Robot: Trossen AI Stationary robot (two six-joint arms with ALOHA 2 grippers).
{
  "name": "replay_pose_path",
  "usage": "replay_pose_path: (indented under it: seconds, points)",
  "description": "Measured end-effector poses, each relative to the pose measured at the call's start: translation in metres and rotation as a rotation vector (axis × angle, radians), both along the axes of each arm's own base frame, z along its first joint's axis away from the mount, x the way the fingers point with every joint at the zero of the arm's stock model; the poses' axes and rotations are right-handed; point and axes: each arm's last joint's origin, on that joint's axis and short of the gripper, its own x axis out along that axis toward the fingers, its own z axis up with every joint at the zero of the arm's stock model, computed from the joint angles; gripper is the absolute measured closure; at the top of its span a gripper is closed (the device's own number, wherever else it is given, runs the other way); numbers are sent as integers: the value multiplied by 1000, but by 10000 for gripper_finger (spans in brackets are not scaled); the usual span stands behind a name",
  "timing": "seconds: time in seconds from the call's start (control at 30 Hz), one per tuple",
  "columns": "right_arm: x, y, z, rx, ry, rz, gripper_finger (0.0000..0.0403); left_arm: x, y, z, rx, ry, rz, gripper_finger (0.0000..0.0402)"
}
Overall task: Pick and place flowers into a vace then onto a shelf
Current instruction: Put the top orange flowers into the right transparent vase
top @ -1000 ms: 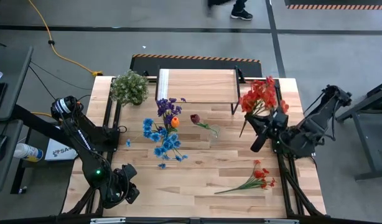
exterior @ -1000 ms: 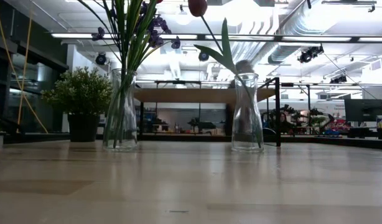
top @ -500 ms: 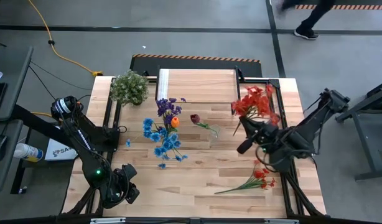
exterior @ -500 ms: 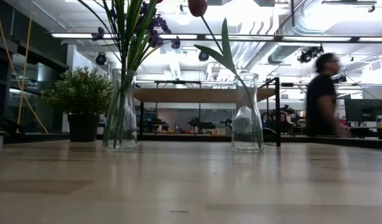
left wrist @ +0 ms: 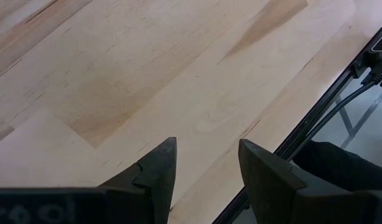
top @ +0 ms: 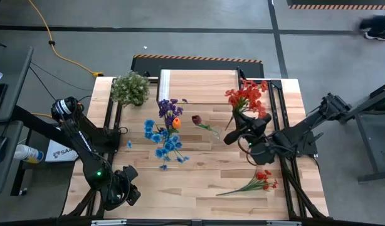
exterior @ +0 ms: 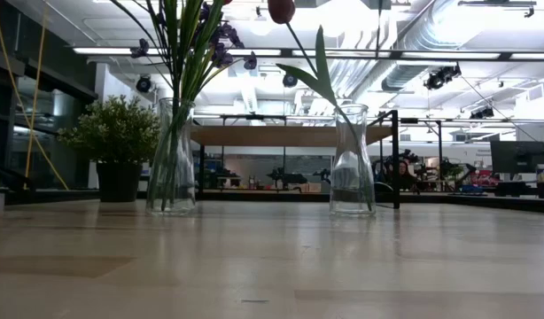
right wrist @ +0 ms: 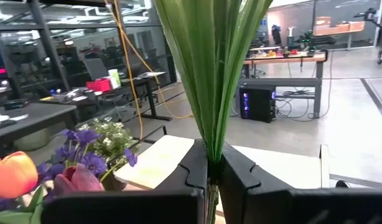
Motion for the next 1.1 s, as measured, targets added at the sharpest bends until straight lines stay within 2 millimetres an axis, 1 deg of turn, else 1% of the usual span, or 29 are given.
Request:
replay_pose_path:
  seconds: [0.27, 0.47, 0.87, 1.1]
  points:
    - [23, -4, -15, 0, 2, -50, 392, 0, 0, 0, 0, 0, 0, 195]
    - [34, -5, -26, -6, 13, -73, 392, 0, 0, 0, 0, 0, 0, 195]
    - [36, -4, -30, -14, 27, -75, 392, 0, 0, 0, 2, 0, -2, 195]
    - [39, -3, -40, -20, 39, -73, 392, 0, 0, 0, 2, -1, -3, 195]
